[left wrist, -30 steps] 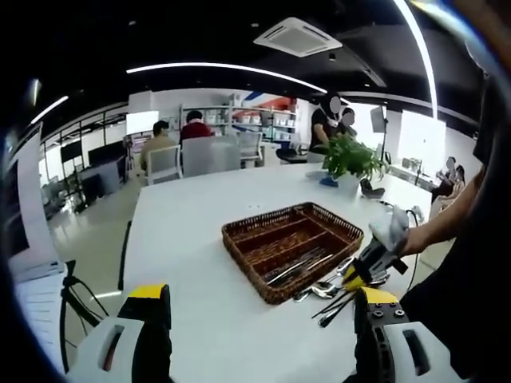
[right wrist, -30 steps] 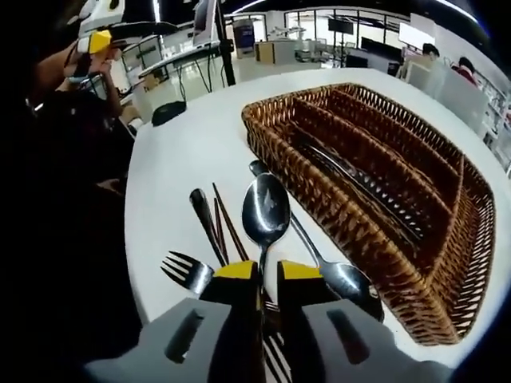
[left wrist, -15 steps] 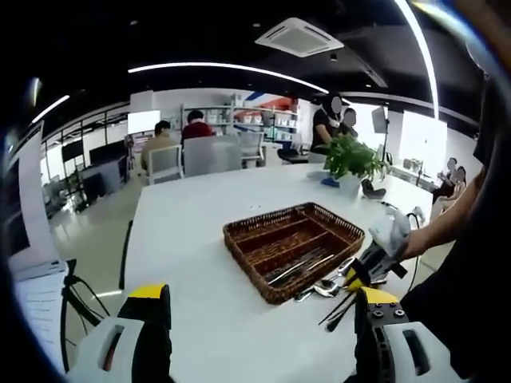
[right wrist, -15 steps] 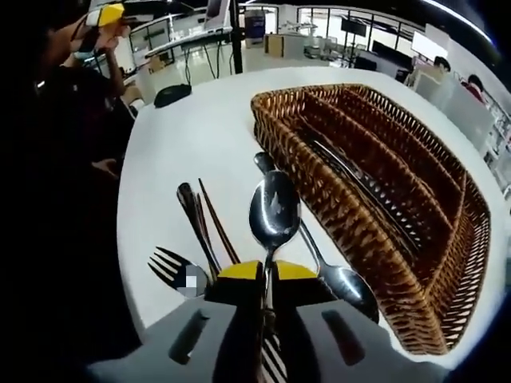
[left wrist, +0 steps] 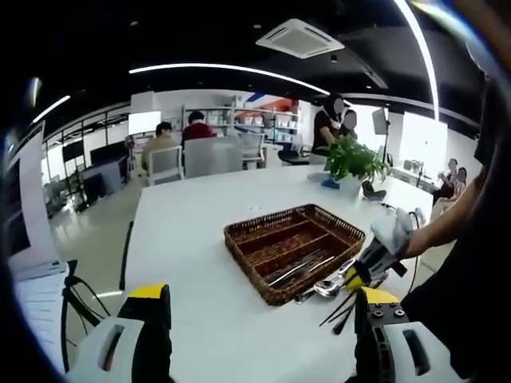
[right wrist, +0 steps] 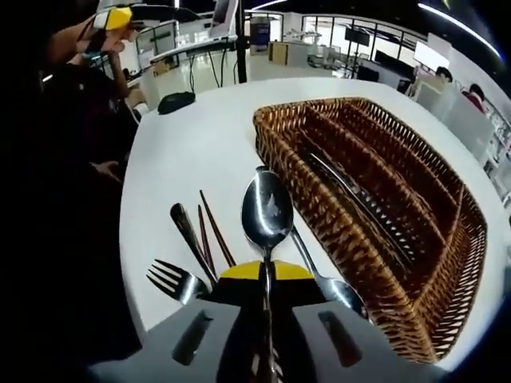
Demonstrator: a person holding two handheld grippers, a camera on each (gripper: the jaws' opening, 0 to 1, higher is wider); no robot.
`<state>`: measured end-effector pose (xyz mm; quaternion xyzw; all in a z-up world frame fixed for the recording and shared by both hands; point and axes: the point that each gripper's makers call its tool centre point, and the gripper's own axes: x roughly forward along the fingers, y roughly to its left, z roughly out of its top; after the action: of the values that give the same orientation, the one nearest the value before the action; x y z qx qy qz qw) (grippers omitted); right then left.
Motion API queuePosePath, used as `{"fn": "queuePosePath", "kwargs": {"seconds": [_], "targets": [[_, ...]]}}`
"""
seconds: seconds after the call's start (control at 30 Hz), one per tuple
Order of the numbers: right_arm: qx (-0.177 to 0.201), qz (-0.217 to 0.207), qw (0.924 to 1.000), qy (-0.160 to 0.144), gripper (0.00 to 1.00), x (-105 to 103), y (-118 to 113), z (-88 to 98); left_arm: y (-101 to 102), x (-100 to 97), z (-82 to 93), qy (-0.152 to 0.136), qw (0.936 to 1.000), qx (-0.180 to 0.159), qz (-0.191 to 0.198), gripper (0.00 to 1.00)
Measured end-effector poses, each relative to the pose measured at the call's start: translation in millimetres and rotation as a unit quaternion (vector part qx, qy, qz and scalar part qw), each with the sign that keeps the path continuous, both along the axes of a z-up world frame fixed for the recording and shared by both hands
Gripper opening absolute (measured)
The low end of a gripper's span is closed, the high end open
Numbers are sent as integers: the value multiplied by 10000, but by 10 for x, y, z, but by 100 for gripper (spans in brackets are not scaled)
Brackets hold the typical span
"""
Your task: Arrange the knives, forks, and spoons in their matching storage slots by inserting each utensil handle-first until every utensil is classified and aligned in the correct compartment
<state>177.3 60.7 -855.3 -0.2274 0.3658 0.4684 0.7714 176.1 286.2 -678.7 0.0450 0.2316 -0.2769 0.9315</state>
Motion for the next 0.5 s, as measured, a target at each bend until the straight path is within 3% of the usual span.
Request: {"fn": "queuePosePath", "kwargs": {"seconds": [0.27, 0.5], "targets": [[-80, 227, 9997, -24, 0, -61, -12, 177, -58, 27, 20, -62, 10000, -51, -47, 100], [-162, 435, 9987, -218, 0, -23, -80, 396, -140, 23, 19, -77, 9998, -55, -160, 100]]}}
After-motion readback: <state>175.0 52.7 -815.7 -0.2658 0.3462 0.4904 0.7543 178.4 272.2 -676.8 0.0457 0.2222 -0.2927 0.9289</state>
